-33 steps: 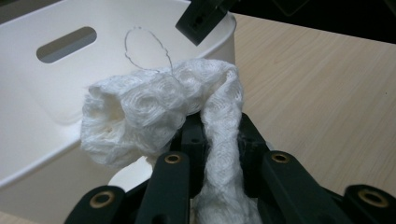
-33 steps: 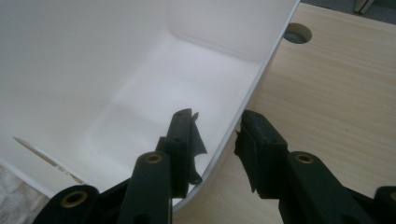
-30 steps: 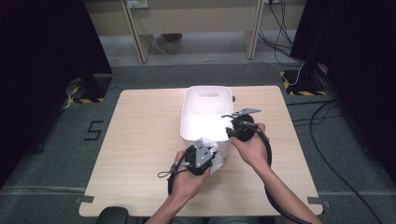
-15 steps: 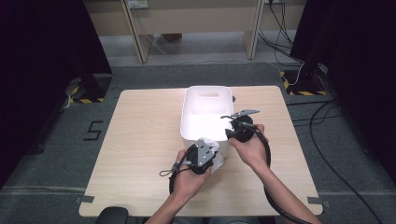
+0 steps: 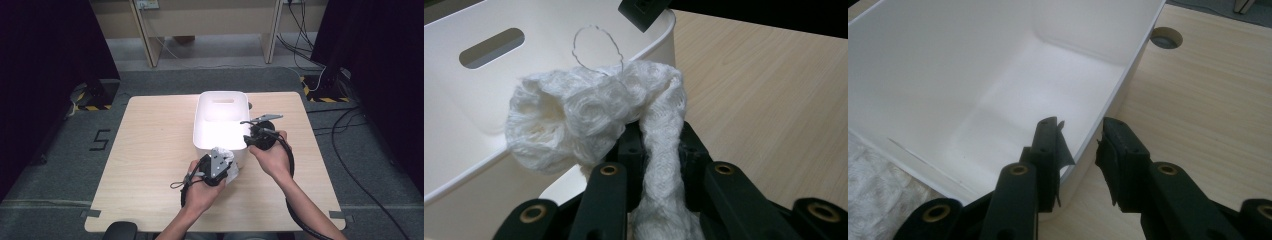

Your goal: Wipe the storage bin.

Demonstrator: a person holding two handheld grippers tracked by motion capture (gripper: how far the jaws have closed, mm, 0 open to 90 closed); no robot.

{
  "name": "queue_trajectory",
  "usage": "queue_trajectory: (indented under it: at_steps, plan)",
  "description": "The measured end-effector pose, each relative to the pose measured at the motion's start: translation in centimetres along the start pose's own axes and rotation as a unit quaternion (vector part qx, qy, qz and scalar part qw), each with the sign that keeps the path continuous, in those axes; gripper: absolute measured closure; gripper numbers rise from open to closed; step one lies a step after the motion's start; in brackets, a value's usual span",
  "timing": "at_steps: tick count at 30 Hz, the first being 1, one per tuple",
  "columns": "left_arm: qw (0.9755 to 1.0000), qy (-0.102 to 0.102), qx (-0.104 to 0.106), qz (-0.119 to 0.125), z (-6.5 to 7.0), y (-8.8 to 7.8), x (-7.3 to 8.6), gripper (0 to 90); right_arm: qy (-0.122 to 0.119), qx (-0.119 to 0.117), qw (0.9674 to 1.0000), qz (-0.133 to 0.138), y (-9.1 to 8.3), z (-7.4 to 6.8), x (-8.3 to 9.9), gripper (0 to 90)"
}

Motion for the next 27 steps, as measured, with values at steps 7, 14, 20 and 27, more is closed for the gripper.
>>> queue_trajectory:
  at_steps: [7, 14, 20, 27]
  plan:
    - [1.0, 0.004, 0.0, -0.009, 0.2, 0.6, 0.5, 77.6, 0.004, -0.002, 1.0, 0.0, 0.0, -0.1, 0.0, 70.4]
    - [0.9999, 0.004, 0.007, -0.014, 0.4, 1.5, 1.2, 77.7, 0.004, -0.003, 1.0, 0.003, 0.1, -0.1, 0.0, 70.4]
    - [0.9997, 0.008, 0.012, -0.018, 0.7, 2.2, 1.7, 77.8, 0.006, -0.003, 1.0, 0.003, 0.1, -0.1, 0.0, 70.3]
    - [0.9996, 0.019, 0.006, -0.018, 0.8, 2.6, 2.0, 77.7, 0.005, -0.003, 1.0, 0.006, 0.1, -0.1, -0.1, 70.2]
Point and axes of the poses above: each handheld gripper's, and its own axes: y roughly forward along the jaws, x roughly out of its underside, z roughly to its right, the point moved 10 cm from there along y, roughly forward along the jaws, and after that the axes turned 12 degrees about y, right-handed, at the moved point
